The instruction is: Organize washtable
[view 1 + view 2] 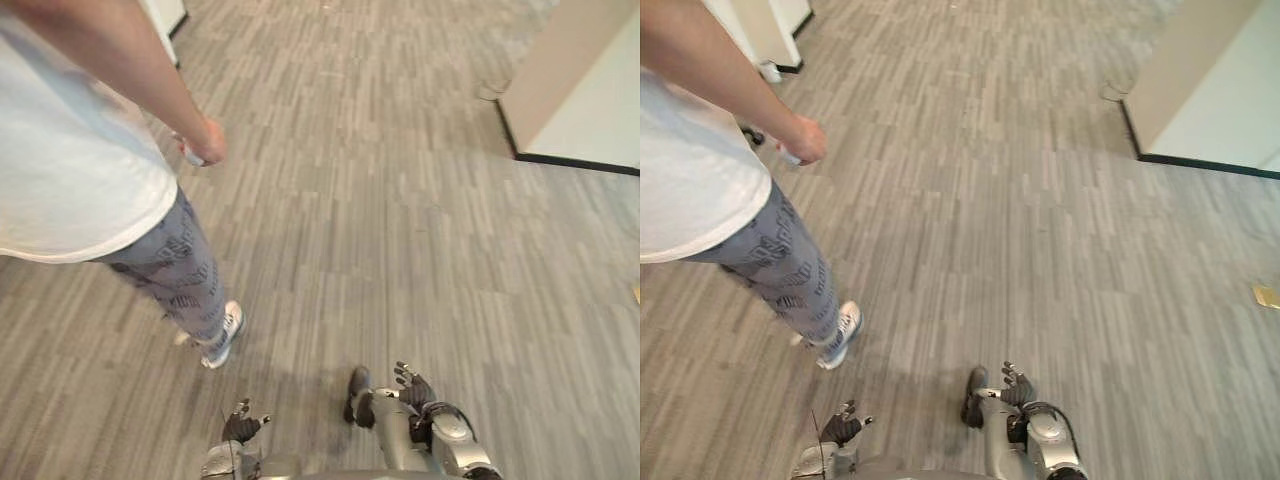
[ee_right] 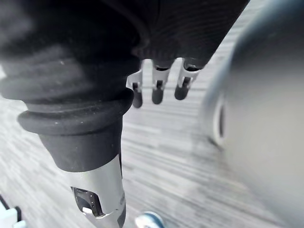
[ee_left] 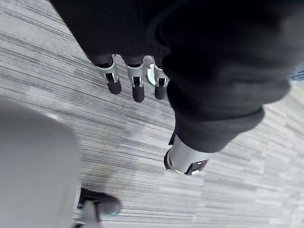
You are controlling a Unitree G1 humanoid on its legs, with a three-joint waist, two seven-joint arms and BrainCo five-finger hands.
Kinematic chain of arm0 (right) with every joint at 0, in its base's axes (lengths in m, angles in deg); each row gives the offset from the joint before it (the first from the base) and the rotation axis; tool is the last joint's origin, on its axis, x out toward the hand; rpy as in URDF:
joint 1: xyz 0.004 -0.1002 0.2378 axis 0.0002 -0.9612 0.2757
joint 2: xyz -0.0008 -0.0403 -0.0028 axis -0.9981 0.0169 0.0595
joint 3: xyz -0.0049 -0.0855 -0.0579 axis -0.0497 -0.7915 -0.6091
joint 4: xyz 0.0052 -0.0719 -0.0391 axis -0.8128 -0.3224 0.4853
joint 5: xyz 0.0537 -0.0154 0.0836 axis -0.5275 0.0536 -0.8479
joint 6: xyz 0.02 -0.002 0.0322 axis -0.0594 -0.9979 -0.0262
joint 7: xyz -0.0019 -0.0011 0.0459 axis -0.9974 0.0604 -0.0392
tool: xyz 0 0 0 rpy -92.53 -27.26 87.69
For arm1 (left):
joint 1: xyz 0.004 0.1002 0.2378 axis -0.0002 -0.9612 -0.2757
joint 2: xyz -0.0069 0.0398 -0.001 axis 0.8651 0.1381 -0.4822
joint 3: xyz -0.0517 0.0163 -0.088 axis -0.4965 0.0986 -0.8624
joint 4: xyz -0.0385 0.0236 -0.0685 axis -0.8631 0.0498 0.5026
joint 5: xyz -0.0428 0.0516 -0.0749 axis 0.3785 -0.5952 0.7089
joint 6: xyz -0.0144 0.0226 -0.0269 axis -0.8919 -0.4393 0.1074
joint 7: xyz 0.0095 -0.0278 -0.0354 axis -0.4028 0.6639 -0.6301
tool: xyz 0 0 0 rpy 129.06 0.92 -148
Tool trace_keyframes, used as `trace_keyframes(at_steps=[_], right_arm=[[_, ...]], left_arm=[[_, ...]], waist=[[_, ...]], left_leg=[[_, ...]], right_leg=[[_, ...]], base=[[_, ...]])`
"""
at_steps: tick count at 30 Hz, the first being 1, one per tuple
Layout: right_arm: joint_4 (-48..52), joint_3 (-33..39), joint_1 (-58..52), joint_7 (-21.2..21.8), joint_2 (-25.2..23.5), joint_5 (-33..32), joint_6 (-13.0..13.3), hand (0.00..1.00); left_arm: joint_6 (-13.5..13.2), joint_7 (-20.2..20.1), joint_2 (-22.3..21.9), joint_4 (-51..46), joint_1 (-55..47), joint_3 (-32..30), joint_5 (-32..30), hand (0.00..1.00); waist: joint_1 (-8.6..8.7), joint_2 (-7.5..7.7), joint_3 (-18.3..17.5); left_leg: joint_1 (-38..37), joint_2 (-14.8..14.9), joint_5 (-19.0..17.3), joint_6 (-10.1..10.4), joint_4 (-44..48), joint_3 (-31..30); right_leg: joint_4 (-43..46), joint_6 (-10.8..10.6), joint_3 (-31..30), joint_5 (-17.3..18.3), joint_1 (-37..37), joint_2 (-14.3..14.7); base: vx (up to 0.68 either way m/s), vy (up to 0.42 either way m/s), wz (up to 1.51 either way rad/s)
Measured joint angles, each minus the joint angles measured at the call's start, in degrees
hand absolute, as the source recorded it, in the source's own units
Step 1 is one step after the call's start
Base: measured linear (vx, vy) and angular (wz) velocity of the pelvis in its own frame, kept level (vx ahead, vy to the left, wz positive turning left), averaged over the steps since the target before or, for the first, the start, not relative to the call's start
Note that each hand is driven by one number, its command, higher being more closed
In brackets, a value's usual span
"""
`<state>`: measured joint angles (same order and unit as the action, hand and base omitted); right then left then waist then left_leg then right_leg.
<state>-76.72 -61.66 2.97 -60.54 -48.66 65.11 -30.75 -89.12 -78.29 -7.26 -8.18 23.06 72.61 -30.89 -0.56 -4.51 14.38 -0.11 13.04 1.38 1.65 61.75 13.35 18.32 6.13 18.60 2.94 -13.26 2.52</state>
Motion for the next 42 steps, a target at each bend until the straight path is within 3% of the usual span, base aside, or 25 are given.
trace_keyframes(at_steps=[1, 3, 5, 7, 8, 9, 10, 12, 15, 18, 21, 22, 24, 26, 28, 29, 30, 31, 32, 34, 36, 38, 40, 41, 42], right_arm=[[-0.9, 0.3, -0.1, -0.1, -1.3, 0.0, -0.2, 0.00], [-2.7, 0.5, 0.4, 0.0, -3.0, 0.0, -1.0, 0.00], [-4.5, 0.0, 0.3, 0.0, -4.2, 0.0, -1.4, 0.00], [-6.4, 0.1, 1.3, -0.1, -3.7, 0.0, -1.4, 0.00], [-7.3, 0.7, 1.2, -0.1, -3.0, 0.0, -1.2, 0.00], [-8.7, 0.5, 1.5, -0.3, -2.3, 0.0, -1.1, 0.00], [-8.9, 0.3, 2.0, -0.3, -2.8, 0.0, -1.2, 0.00], [-8.4, 0.1, 1.5, -0.1, -3.6, 0.1, -0.3, 0.00], [-8.5, 0.0, 0.6, 0.1, -4.2, 0.1, -0.1, 0.00], [-6.1, -0.1, 0.1, 0.2, -3.8, 0.1, 0.2, 0.00], [-4.1, -0.2, 0.2, 0.3, -3.7, 0.2, 0.8, 0.00], [-3.6, -0.3, 0.5, 0.3, -3.1, 0.2, 1.2, 0.00], [-3.7, -0.3, 0.8, 0.2, -2.2, 0.2, 1.2, 0.00], [-3.8, -0.3, 0.8, 0.1, -2.0, 0.2, 1.5, 0.00], [-4.2, -0.1, 0.2, 0.1, -2.0, 0.2, 1.4, 0.00], [-3.9, 1.2, 0.2, 0.2, -1.8, 0.1, 1.1, 0.00], [-3.1, 1.9, 0.1, 0.2, -0.7, 0.0, 0.8, 0.00], [-2.5, 1.8, -0.2, 0.1, -0.2, -0.1, 0.5, 0.00], [-1.2, 1.7, -1.2, 0.0, 0.1, -0.3, 0.1, 0.00], [-1.6, 2.9, -1.5, -0.1, -0.8, -1.2, -0.1, 0.00], [-5.0, 3.0, -0.7, -0.2, -2.6, -1.2, -0.8, 0.00], [-5.9, 2.8, -0.3, -0.2, -3.1, -1.2, -1.2, 0.00], [-8.1, 3.5, 0.1, -0.4, -3.0, -1.1, -1.3, 0.00], [-9.3, 3.4, -0.3, -1.0, -2.4, -1.1, -1.2, 0.00], [-9.9, 3.2, -0.5, -1.1, -2.1, -1.0, -1.2, 0.00]], left_arm=[[0.0, -0.1, 0.0, -1.1, 0.4, -0.2, 0.0, 0.00], [-0.2, -0.5, 1.7, -2.6, 0.8, -0.3, 0.3, 0.00], [-0.6, -0.5, 3.3, -4.5, 1.1, -0.4, 0.6, 0.00], [-0.9, -0.4, 3.0, -5.4, 1.6, -0.4, 0.8, 0.00], [-0.9, -0.2, 2.0, -5.9, 1.3, -0.3, 0.8, 0.00], [-0.9, 0.0, 1.0, -5.9, 1.5, -0.1, 1.0, 0.00], [-0.9, 0.0, 1.3, -5.7, 1.7, -0.2, 0.9, 0.00], [-0.9, 0.0, 2.2, -5.3, 1.7, -1.0, 1.1, 0.00], [-0.5, 0.0, 3.4, -2.7, 2.3, -0.4, 1.4, 0.00], [0.0, 0.0, 3.6, -1.0, 1.4, 0.7, 1.4, 0.00], [0.1, 0.0, 3.5, -0.4, 1.0, 1.6, 1.3, 0.00], [0.2, -0.1, 3.7, 0.6, 1.0, 2.1, 1.2, 0.00], [0.1, 0.0, 3.7, 1.3, 0.9, 2.2, 0.7, 0.00], [0.1, 0.0, 4.1, 1.7, 0.8, 2.5, 0.1, 0.00], [-0.1, 0.0, 4.4, 1.8, 0.1, 2.2, -0.6, 0.00], [-0.1, 0.0, 3.8, 2.1, 0.3, 2.1, -1.0, 0.00], [0.0, 0.0, 1.8, 1.8, 0.4, 0.3, -1.3, 0.00], [0.1, 0.0, 0.7, 1.6, 0.3, -1.1, -1.3, 0.00], [0.1, 0.1, -0.9, 1.3, -0.5, -3.4, -1.1, 0.00], [0.2, -0.1, -1.3, 0.7, 0.0, -3.0, -1.2, 0.00], [-0.2, -0.2, 0.8, -0.9, 0.4, -2.9, -0.4, 0.00], [-0.4, -0.2, 2.1, -1.7, 0.7, -2.9, 0.4, 0.00], [-0.5, -0.1, 1.7, -2.2, 1.1, -2.8, 0.5, 0.00], [-0.5, 0.0, 1.2, -2.3, 0.9, -2.4, 0.9, 0.00], [-0.5, 0.0, 1.0, -2.1, 0.8, -2.3, 1.0, 0.00]], waist=[[-0.27, -0.04, 0.2], [-0.54, 3.23, 1.2], [-1.68, 6.18, 1.0], [-3.03, 6.67, 1.4], [-4.46, 4.78, 0.6], [-5.37, 4.35, 0.5], [-5.11, 5.59, 0.3], [-3.31, 7.62, -0.2], [-3.15, 9.09, -0.3], [-2.07, 7.93, -0.1], [-1.44, 7.36, 0.3], [-0.43, 7.28, 0.4], [0.18, 7.34, 0.3], [0.37, 8.07, 0.1], [0.91, 8.87, -0.9], [1.75, 7.40, -1.3], [2.21, 4.32, -1.5], [2.13, 2.58, -1.6], [0.60, 0.40, -1.9], [-0.17, -0.39, -2.0], [-0.61, 3.12, -1.4], [-1.19, 4.98, -1.1], [-2.68, 4.90, -1.0], [-4.12, 3.28, -1.7], [-4.79, 3.14, -1.9]], left_leg=[[4.7, 2.3, -5.1, -1.4, 6.0, 1.7], [11.3, 1.5, -11.5, -1.2, 5.2, 2.7], [18.0, -2.3, -15.1, -0.6, -8.7, 4.6], [21.3, -5.5, -13.0, 0.8, -30.0, 3.9], [21.7, -6.0, -6.6, 2.7, -45.4, 2.4], [22.1, -6.0, 2.6, -0.9, -44.6, 1.6], [22.1, -7.4, 0.6, -4.9, -43.1, 1.6], [22.6, -9.6, -6.9, -8.6, -35.0, 1.6], [14.8, -12.2, -15.4, -9.4, -32.8, 2.8], [2.0, -13.7, -17.5, -9.5, -40.3, 3.1], [-6.1, -14.8, -18.5, -9.2, -47.3, 2.4], [-9.6, -14.9, -19.3, -8.7, -49.7, 1.6], [-13.9, -15.7, -20.0, -7.4, -53.1, 0.4], [-17.9, -17.0, -21.7, -4.5, -54.6, -2.2], [-18.3, -17.0, -23.6, -1.3, -47.5, -5.5], [-14.2, -14.6, -23.7, -0.3, -34.8, -7.4], [-8.1, -9.9, -18.8, 2.1, -18.5, -6.9], [-5.4, -7.0, -13.4, 1.7, -11.3, -5.7], [-2.8, -0.7, 1.2, 0.3, -2.2, -1.2], [3.7, 4.0, -4.5, -1.8, 7.1, 1.7], [13.4, 1.9, -12.3, -0.9, 3.8, 2.8], [17.9, -1.7, -14.4, -0.6, -10.7, 3.6], [19.4, -5.9, -11.3, 2.6, -35.1, 1.4], [19.6, -6.0, -4.0, 4.3, -46.9, -1.0], [19.7, -6.1, 0.5, 2.6, -45.2, -1.9]], right_leg=[[-0.8, -0.3, -1.2, 2.6, 3.8, 0.6], [-5.1, -1.5, -3.2, 4.8, 11.0, -0.8], [-11.0, -3.1, -5.1, 5.4, 18.5, -3.5], [-13.7, -4.5, -6.4, 6.3, 23.1, -5.4], [-15.1, -5.9, -8.1, 7.3, 25.6, -5.2], [-16.9, -6.9, -10.0, 8.0, 28.8, -5.3], [-17.1, -6.9, -9.8, 7.9, 29.7, -6.6], [-5.7, -10.6, -10.6, 6.8, 27.1, -10.4], [33.0, -17.2, -16.0, 4.4, 13.7, -14.1], [46.7, -11.5, -9.5, 7.6, 5.5, -15.4], [38.2, -8.3, -3.7, 10.6, -3.8, -13.0], [23.4, -8.0, 0.6, 10.3, -6.4, -11.4], [3.4, -9.0, 5.2, 4.6, -7.7, -9.9], [-4.6, -9.0, 4.7, 1.9, -9.7, -9.2], [-2.9, -3.3, 2.0, 0.9, -9.2, -8.1], [-2.0, 0.7, 1.5, -3.7, -7.5, -7.2], [-1.9, 0.6, 3.8, -4.1, -4.0, -5.5], [-2.1, 0.6, 4.6, -4.1, -1.9, -4.3], [-3.0, 0.5, 3.4, -3.2, 2.1, -1.4], [-4.1, 0.0, 1.4, 0.8, 6.8, 0.2], [-9.3, -1.7, -1.3, 3.2, 14.6, -1.4], [-12.6, -3.4, -3.0, 4.6, 20.1, -3.1], [-14.0, -6.0, -5.4, 6.2, 24.0, -4.6], [-15.5, -7.4, -8.2, 7.7, 26.2, -3.3], [-16.0, -8.4, -9.7, 8.4, 27.5, -3.4]], base=[[0.81, 0.007, -0.39], [0.79, 0.000, -0.21], [0.85, 0.023, -0.37], [0.76, 0.121, -0.64], [0.81, 0.254, -0.96], [0.83, 0.287, -0.77], [0.99, 0.394, -0.16], [0.99, 0.409, 0.30], [0.63, 0.241, -0.04], [0.47, 0.148, -0.12], [0.47, 0.107, 0.03], [0.48, 0.052, 0.31], [0.53, 0.033, 0.43], [0.63, -0.015, 0.62], [0.70, -0.105, 0.90], [0.72, -0.181, 1.03], [0.70, -0.172, 0.88], [0.84, -0.118, 0.12], [0.87, -0.050, -0.48], [0.80, -0.018, -0.50], [0.71, -0.027, -0.28], [0.65, 0.011, -0.35], [0.72, 0.127, -0.82], [0.74, 0.197, -1.15], [0.95, 0.321, -0.99]])
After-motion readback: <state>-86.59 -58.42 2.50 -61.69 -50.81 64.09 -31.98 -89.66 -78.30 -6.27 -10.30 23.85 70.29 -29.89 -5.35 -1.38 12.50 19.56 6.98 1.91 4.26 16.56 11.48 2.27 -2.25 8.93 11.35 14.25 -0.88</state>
